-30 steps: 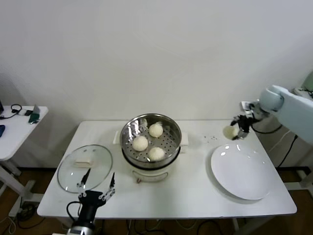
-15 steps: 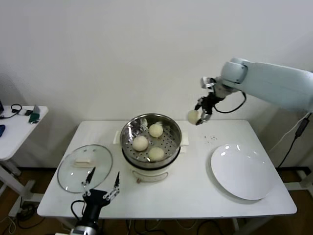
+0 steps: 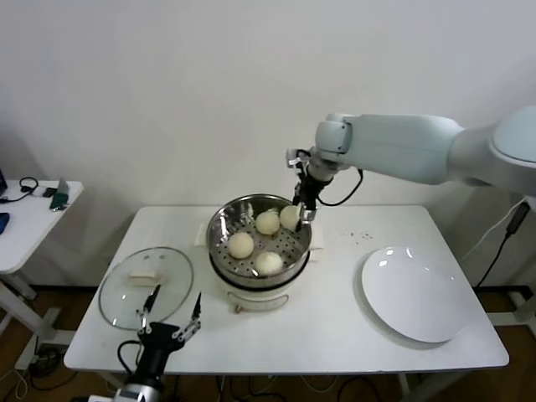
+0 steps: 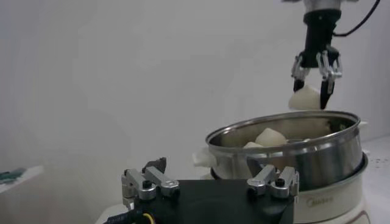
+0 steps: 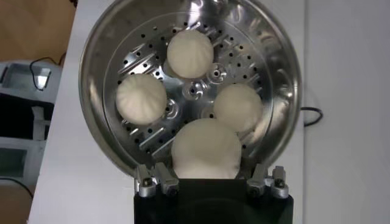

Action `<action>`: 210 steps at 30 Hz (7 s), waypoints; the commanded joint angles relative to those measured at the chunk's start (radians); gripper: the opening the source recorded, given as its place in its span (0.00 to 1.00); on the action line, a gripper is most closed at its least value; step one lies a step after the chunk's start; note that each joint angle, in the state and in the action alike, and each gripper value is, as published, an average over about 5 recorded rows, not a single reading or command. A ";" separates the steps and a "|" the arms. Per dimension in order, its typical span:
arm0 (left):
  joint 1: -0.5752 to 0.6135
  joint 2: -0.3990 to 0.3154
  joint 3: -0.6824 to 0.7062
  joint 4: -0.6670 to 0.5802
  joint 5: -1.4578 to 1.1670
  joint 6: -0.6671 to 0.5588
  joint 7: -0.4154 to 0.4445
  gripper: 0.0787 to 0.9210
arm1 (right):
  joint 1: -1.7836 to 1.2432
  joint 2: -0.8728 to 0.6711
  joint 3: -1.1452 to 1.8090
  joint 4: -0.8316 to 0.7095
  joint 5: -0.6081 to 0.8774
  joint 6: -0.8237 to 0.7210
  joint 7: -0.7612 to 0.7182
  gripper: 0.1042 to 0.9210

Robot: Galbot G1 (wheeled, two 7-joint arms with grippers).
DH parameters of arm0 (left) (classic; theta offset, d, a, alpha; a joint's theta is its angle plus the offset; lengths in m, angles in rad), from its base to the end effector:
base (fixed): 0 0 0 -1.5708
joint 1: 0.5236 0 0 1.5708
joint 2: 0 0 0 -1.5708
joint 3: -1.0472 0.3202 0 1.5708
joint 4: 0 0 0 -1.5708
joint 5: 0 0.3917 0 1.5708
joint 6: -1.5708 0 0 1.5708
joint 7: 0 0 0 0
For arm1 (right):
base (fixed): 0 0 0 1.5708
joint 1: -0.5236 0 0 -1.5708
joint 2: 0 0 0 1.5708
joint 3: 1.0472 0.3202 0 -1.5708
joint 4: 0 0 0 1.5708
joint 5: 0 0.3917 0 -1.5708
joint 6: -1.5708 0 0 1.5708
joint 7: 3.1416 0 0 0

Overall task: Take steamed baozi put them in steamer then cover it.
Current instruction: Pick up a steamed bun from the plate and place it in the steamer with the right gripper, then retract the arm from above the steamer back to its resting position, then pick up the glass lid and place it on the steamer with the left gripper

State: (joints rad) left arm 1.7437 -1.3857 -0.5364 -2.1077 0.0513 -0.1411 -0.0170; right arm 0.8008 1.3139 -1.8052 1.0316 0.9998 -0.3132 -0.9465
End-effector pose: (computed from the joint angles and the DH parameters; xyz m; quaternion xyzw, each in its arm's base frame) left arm 0.1831 0.0263 -0.3057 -0.0491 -0.9937 -0.1008 0.0067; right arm 0.6079 0.1036 -0.0673 0.5410 -0.5542 0.4932 0.3961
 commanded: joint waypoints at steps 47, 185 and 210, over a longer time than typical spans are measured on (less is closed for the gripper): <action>-0.043 0.030 -0.010 0.016 -0.014 0.000 -0.004 0.88 | 0.010 -0.115 0.171 0.025 -0.113 0.043 -0.057 0.88; -0.603 0.153 -0.071 0.703 1.381 0.170 -0.063 0.12 | -2.280 -0.171 2.596 0.711 -0.722 0.437 0.702 0.88; -0.298 0.349 -0.055 -0.013 1.120 0.614 -0.054 0.09 | -2.201 -0.233 2.541 0.660 -0.732 0.435 0.710 0.88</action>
State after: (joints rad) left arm 1.3420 -1.1446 -0.6324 -1.7942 1.2633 0.2284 -0.0761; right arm -1.4229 1.0927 0.7639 1.7022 0.2739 0.1229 -0.2382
